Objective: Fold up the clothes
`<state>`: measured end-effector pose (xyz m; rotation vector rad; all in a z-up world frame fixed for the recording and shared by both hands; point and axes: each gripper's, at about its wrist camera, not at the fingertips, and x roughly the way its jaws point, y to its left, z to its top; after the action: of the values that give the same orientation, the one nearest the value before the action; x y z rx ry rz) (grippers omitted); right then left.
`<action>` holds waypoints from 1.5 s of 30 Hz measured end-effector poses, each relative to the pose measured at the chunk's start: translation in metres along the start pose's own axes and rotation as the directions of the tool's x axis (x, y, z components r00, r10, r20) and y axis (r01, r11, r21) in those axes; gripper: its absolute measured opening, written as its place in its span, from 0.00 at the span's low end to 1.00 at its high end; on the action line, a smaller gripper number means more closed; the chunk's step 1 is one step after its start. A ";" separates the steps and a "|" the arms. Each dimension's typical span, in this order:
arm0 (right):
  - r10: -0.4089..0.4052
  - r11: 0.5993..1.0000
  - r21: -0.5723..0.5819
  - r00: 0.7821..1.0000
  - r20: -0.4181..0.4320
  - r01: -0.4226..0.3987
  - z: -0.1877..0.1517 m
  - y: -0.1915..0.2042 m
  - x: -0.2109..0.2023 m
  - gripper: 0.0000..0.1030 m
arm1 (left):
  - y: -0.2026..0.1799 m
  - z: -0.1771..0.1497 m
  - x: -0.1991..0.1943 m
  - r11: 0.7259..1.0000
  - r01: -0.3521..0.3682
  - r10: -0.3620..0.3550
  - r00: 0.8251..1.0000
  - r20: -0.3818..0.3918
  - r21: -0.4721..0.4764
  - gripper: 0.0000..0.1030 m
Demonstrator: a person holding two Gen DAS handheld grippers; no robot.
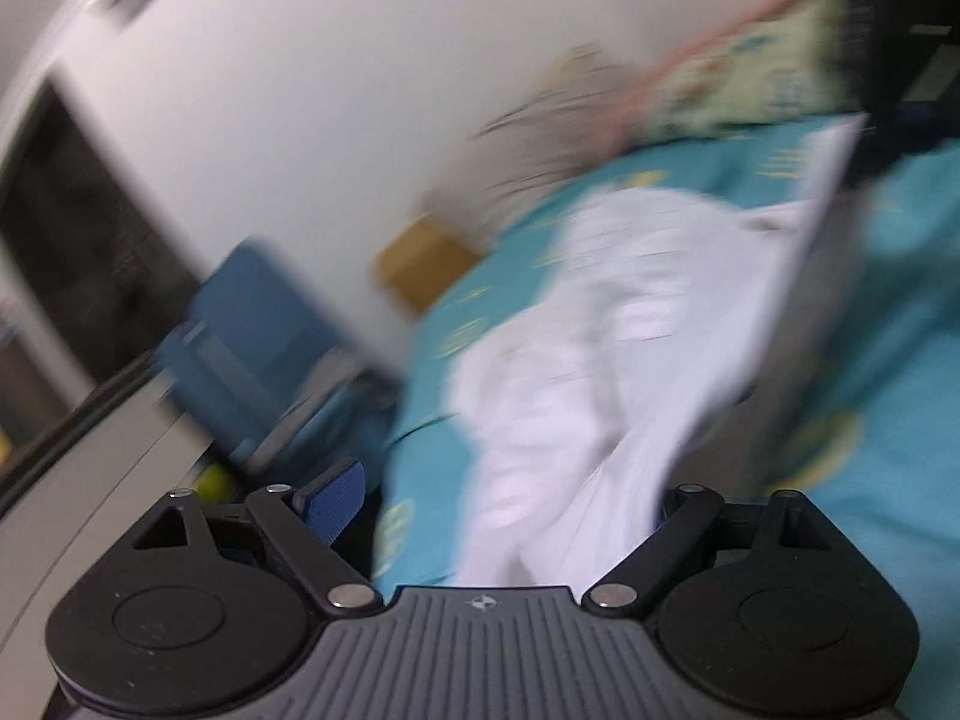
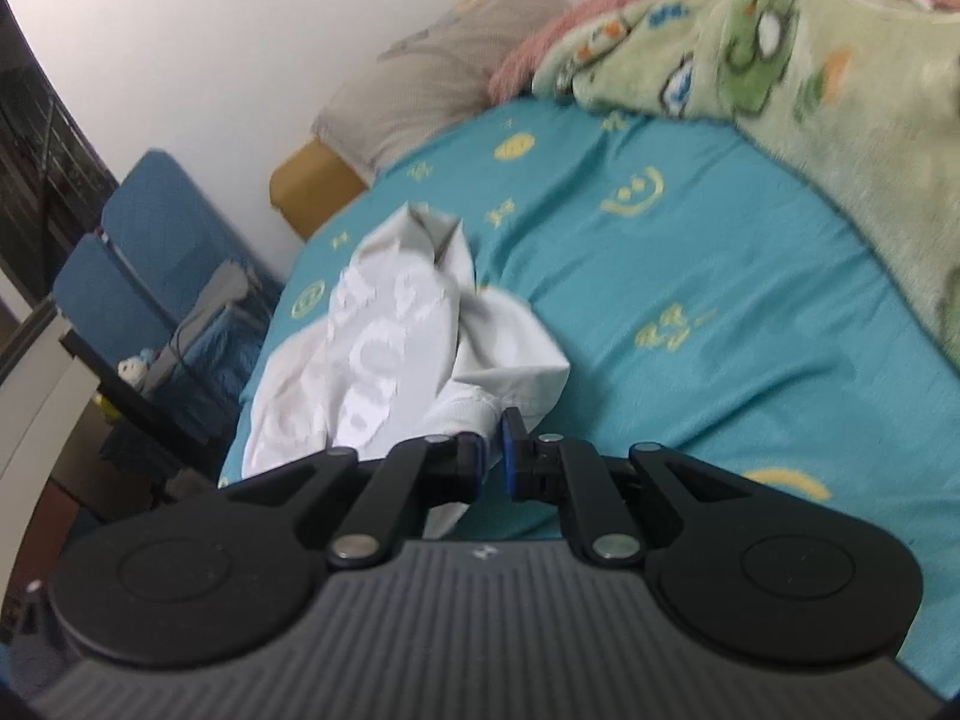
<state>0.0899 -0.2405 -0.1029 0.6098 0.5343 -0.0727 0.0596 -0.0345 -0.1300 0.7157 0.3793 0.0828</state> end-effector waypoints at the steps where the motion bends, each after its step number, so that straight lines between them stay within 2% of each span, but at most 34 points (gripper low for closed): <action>1: 0.001 1.000 -0.004 1.000 0.027 -0.001 0.001 0.001 -0.004 0.09 | 0.007 0.000 0.001 0.999 -0.035 0.035 0.999 -0.014 -0.024 0.87; 4: -0.029 0.999 -0.041 0.994 0.107 0.033 0.003 0.006 -0.013 0.09 | 0.026 -0.001 0.000 0.988 -0.128 0.126 0.992 -0.025 -0.084 0.89; 8: -0.108 0.985 -0.119 0.981 0.161 0.128 0.002 0.011 -0.016 0.10 | 0.042 0.002 -0.012 0.977 -0.171 0.172 0.985 -0.001 -0.128 0.96; 9: -0.133 0.976 -0.148 0.976 0.171 0.159 0.001 0.013 -0.015 0.12 | 0.046 0.004 -0.017 0.975 -0.178 0.180 0.984 0.002 -0.133 0.96; 10: -0.157 0.966 -0.177 0.971 0.179 0.189 -0.001 0.014 -0.014 0.20 | 0.048 0.006 -0.019 0.974 -0.182 0.183 0.983 -0.005 -0.135 0.96; 11: -0.183 0.954 -0.203 0.966 0.183 0.219 -0.002 0.015 -0.011 0.23 | 0.050 0.007 -0.019 0.974 -0.184 0.183 0.983 -0.020 -0.134 0.96; 13: -0.213 0.942 -0.228 0.963 0.162 0.247 -0.005 0.013 -0.003 0.39 | 0.054 0.007 -0.013 0.973 -0.179 0.171 0.983 -0.071 -0.147 0.96; 14: -0.229 0.935 -0.240 0.962 0.152 0.261 -0.006 0.012 0.001 0.42 | 0.057 0.006 -0.010 0.971 -0.177 0.162 0.982 -0.102 -0.162 0.96; 16: -0.250 0.929 -0.248 0.960 0.129 0.275 -0.007 0.008 0.008 0.60 | 0.069 0.001 -0.006 0.959 -0.171 0.138 0.978 -0.156 -0.226 0.96; 18: -0.247 0.934 -0.234 0.961 0.126 0.270 -0.008 0.005 0.009 0.67 | 0.084 -0.005 -0.005 0.934 -0.164 0.108 0.976 -0.187 -0.317 0.96; 19: -0.226 0.940 -0.226 0.964 0.142 0.254 -0.008 0.005 0.006 0.67 | 0.092 -0.007 -0.006 0.917 -0.161 0.093 0.976 -0.195 -0.365 0.96; 23: -0.130 0.966 -0.191 0.964 0.232 0.176 -0.001 0.013 -0.016 0.67 | 0.122 -0.009 -0.035 0.841 -0.173 0.130 0.984 -0.120 -0.512 0.97; 24: -0.108 0.970 -0.186 0.960 0.258 0.159 0.002 0.018 -0.024 0.67 | 0.128 -0.007 -0.045 0.829 -0.186 0.159 0.983 -0.095 -0.528 0.97; 27: -0.060 0.971 -0.198 0.940 0.335 0.132 0.021 0.037 -0.051 0.67 | 0.147 0.008 -0.067 0.823 -0.209 0.238 0.971 -0.014 -0.528 0.97; 30: 0.003 0.974 -0.209 0.915 0.403 0.089 0.053 0.062 -0.083 0.67 | 0.179 0.031 -0.089 0.789 -0.187 0.272 0.960 0.060 -0.585 0.97; 34: 0.044 0.971 -0.226 0.869 0.493 0.080 0.099 0.101 -0.131 0.67 | 0.229 0.083 -0.125 0.769 -0.173 0.333 0.930 0.155 -0.616 0.97; 36: 0.080 0.971 -0.232 0.844 0.531 0.054 0.124 0.119 -0.161 0.67 | 0.259 0.111 -0.152 0.754 -0.156 0.364 0.908 0.209 -0.638 0.97; 41: 0.143 0.965 -0.260 0.753 0.643 0.040 0.178 0.162 -0.256 0.67 | 0.327 0.179 -0.233 0.749 -0.112 0.425 0.837 0.344 -0.653 0.96; 45: 0.189 0.959 -0.282 0.705 0.683 0.016 0.204 0.189 -0.346 0.67 | 0.374 0.223 -0.313 0.748 -0.092 0.467 0.777 0.422 -0.658 0.96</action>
<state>-0.0745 -0.2313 0.3094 0.2941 -0.2453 -0.1349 -0.1286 0.0454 0.3655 0.1156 -0.3515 0.2753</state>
